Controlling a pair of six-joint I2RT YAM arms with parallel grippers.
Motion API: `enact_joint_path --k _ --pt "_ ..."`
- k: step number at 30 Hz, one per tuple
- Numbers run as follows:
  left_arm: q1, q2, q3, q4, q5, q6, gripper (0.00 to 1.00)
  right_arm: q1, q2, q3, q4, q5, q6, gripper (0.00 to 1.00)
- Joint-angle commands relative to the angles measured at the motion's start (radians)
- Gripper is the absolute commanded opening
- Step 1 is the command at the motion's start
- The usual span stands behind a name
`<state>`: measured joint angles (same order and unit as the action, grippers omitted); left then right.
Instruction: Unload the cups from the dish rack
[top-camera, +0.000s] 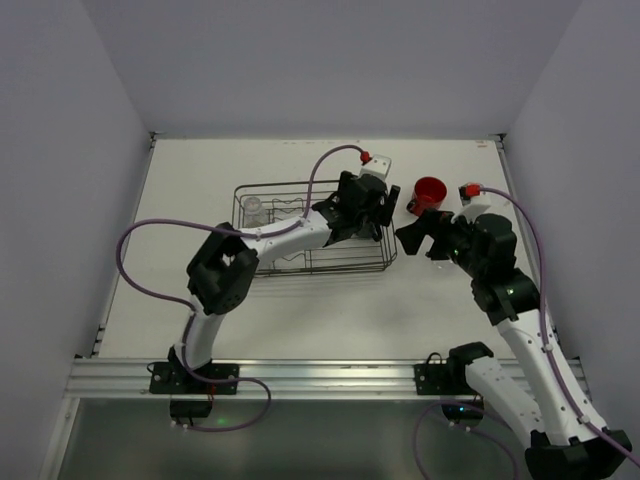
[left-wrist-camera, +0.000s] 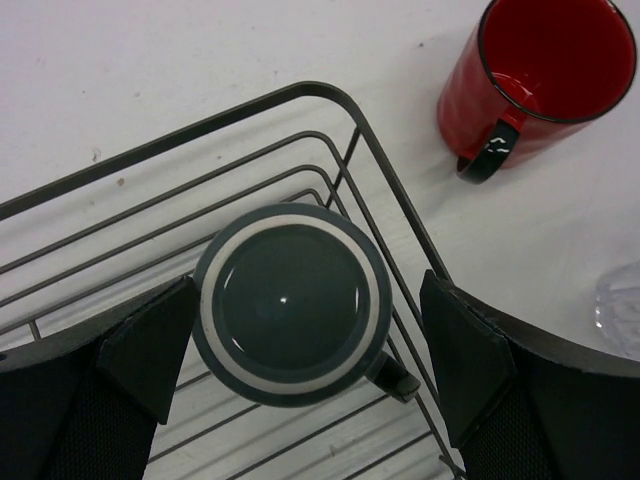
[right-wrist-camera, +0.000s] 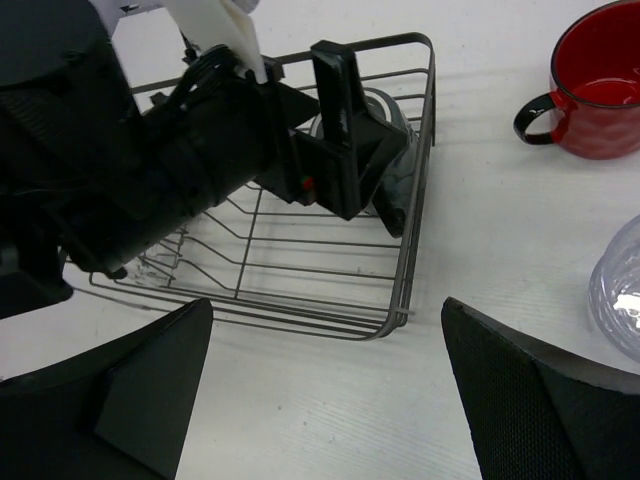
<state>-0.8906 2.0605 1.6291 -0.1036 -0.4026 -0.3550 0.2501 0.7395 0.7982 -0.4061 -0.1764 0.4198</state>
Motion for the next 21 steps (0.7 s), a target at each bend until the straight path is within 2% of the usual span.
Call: enact_joint_path --k 1,19,21 --pt "0.001 0.036 0.080 0.001 -0.116 0.016 1.00 0.015 -0.031 -0.001 0.062 -0.044 0.017 0.99" --pt "0.010 0.152 0.114 0.025 -0.179 0.064 1.00 0.058 -0.028 0.004 0.082 -0.075 0.025 0.99" --pt "0.012 0.132 0.091 0.051 -0.176 0.071 0.82 0.058 -0.028 0.003 0.087 -0.078 0.024 0.99"
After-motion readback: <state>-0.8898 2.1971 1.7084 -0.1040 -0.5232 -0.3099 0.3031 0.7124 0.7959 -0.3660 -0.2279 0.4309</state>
